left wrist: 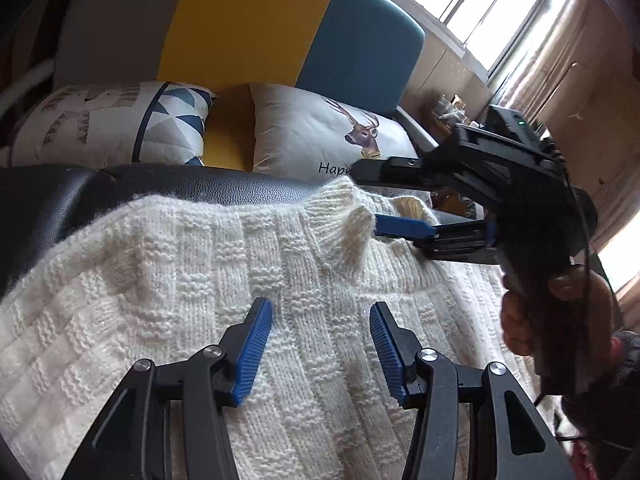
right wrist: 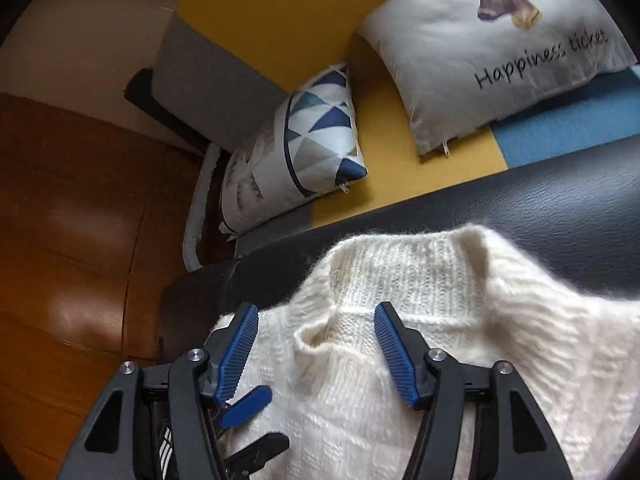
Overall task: Fold clothes
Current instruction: 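Release the collar with the left gripper and withdraw both grippers above the sweater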
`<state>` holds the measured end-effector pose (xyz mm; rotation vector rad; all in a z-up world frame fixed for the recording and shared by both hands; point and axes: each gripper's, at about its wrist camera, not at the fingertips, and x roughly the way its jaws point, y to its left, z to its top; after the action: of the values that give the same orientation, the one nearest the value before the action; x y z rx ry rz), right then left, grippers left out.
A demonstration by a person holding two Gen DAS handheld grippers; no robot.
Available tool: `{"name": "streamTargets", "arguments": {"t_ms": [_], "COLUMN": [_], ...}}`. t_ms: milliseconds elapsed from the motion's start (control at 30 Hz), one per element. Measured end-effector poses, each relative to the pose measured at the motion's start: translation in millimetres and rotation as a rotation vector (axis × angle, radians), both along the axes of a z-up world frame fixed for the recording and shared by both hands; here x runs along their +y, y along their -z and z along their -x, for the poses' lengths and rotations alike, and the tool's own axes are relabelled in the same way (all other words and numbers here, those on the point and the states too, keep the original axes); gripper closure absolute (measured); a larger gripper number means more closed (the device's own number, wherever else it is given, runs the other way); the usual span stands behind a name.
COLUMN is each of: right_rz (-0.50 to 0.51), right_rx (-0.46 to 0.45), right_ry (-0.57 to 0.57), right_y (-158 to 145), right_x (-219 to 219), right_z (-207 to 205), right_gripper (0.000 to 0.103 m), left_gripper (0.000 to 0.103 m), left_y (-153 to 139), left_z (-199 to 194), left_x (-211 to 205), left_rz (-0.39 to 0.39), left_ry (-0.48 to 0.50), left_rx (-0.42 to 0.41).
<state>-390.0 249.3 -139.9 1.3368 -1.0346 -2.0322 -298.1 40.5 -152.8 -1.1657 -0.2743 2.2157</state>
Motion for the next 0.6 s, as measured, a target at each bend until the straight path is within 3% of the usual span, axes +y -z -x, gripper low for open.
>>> {"name": "streamTargets", "arguments": {"t_ms": [100, 200, 267, 333, 400, 600], "right_rz": [0.146, 0.064, 0.033, -0.030, -0.037, -0.106], "right_rx": [0.067, 0.023, 0.022, 0.048, 0.016, 0.099], "right_ry": [-0.066, -0.045, 0.004, 0.064, 0.094, 0.067], "right_y": [-3.6, 9.4, 12.6, 7.9, 8.2, -27.3], "right_x": [-19.7, -32.5, -26.3, -14.8, -1.6, 24.9], "right_z": [16.1, 32.5, 35.3, 33.4, 30.2, -23.5], "right_gripper": [0.038, 0.033, 0.042, 0.040, 0.039, 0.038], "left_gripper": [0.051, 0.051, 0.051, 0.051, 0.051, 0.051], "left_y": [0.1, -0.3, 0.1, 0.8, 1.5, 1.9], "left_z": [0.4, -0.4, 0.0, 0.4, 0.4, -1.4], "left_x": [1.1, 3.9, 3.5, 2.6, 2.3, 1.0], "left_rz": [-0.009, 0.003, -0.002, -0.010, -0.015, -0.028], "left_ry": [0.000, 0.001, 0.001, 0.000, -0.001, -0.003], "left_rx": [0.000, 0.006, 0.005, 0.002, 0.000, -0.004]}}
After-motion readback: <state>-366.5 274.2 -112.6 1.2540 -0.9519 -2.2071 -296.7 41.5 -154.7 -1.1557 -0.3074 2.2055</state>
